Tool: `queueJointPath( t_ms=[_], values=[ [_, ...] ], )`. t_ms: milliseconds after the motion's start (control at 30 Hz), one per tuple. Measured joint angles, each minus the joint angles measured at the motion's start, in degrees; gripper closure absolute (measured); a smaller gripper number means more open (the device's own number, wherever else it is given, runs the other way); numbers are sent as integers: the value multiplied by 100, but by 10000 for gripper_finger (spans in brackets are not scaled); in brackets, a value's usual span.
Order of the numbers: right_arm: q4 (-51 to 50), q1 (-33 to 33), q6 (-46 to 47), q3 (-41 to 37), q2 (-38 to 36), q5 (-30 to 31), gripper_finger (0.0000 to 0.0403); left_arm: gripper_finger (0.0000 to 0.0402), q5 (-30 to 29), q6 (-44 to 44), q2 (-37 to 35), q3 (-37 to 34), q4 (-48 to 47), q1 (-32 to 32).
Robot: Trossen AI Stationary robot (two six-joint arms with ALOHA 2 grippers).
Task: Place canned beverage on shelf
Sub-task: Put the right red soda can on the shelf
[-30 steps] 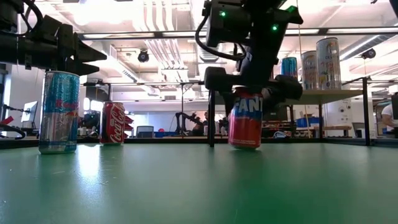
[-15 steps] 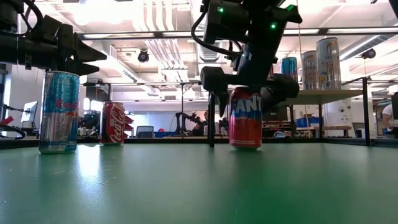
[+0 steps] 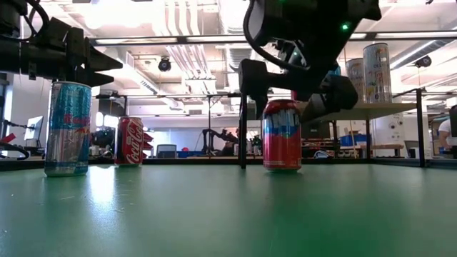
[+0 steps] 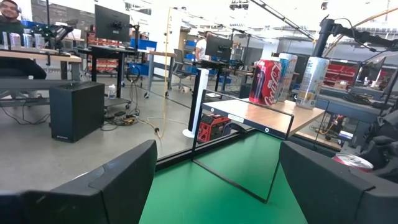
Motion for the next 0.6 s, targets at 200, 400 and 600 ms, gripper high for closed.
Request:
queueJointPath(
  t_ms=[200,400,600],
  values=[
    [-15,-69,50,45,11,-672,3,78,1,1,1,0,0,-1],
    [-78,-64,690,35,123,-758,3,78,0,1,0,0,0,0],
    [-138,-61,851,64,640,-385,3,78,0,2,2,0,0,-1]
  ],
)
